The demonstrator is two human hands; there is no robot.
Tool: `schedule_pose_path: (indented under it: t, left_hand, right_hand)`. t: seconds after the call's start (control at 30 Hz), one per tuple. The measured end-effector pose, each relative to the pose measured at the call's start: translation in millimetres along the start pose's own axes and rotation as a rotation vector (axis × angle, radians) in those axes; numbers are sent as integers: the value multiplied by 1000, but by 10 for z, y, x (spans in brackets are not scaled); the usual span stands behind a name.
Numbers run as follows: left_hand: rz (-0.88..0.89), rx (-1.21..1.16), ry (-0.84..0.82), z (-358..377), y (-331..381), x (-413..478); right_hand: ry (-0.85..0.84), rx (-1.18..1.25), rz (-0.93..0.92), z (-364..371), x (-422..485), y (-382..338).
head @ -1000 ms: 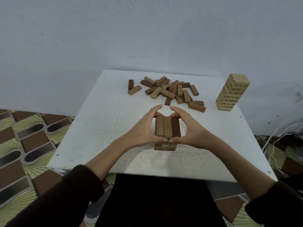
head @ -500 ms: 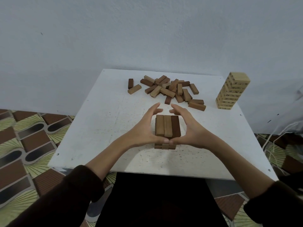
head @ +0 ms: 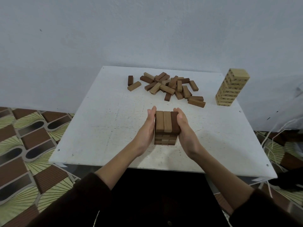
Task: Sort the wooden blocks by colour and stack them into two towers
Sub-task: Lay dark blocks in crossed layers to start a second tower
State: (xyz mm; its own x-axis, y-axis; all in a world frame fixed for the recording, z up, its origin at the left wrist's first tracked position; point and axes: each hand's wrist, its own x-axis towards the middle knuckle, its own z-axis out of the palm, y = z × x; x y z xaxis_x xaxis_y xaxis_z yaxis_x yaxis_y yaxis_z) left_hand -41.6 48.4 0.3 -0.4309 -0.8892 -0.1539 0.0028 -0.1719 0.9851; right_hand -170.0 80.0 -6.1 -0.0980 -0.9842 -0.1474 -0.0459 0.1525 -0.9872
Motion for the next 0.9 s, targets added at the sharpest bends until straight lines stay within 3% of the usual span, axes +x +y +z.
schedule_pose_path:
  t: [0.03, 0.43, 0.57, 0.73, 0.9]
  left_hand:
    - [-19, -88, 6, 10, -27, -3]
    - [-71, -182, -34, 24, -91, -26]
    - [-67, -40, -33, -31, -116, -27]
    - [108, 195, -110, -242, -172, 2]
    - [183, 327, -133, -338, -128, 92]
  right_hand:
    - [-9, 3, 0, -8, 11, 8]
    - [-34, 67, -7, -4, 38, 77]
    - [-68, 14, -8, -43, 46, 68]
    - [-206, -173, -84, -271, 82, 20]
    - [-231, -282, -130, -354, 165, -46]
